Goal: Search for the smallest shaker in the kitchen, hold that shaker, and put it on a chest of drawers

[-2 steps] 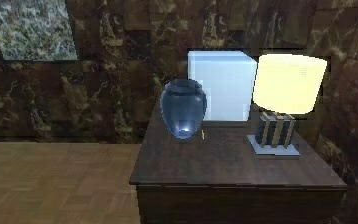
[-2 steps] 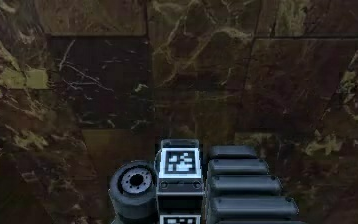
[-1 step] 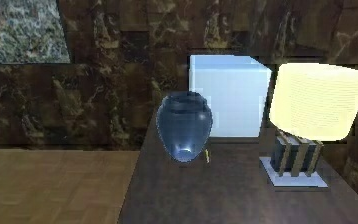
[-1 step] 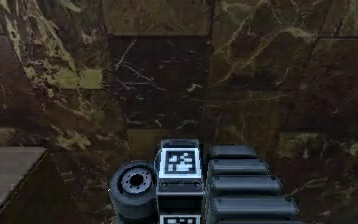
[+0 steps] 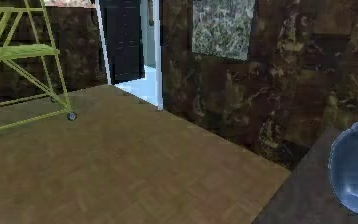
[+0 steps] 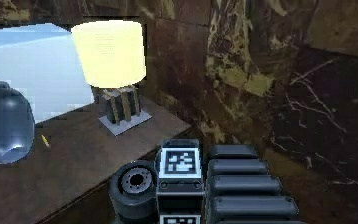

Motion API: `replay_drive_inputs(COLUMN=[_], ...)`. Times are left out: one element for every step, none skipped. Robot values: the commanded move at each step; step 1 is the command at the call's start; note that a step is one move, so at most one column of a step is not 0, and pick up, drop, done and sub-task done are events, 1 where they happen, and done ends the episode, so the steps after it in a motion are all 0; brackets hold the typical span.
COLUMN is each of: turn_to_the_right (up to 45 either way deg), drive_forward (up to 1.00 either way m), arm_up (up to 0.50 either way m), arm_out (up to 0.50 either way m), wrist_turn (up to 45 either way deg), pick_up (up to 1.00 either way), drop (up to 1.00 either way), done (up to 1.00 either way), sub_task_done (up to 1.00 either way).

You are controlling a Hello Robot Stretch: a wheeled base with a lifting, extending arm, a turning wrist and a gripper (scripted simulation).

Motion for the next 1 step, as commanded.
replay_drive_inputs(turn_to_the_right=[-24.0], drive_forward=[0.00], arm_up=[0.00], arm_out=[0.00], wrist_turn=[0.0], pick_up=[0.00], drop=[0.00], done=[0.00], sub_task_done=[0.00])
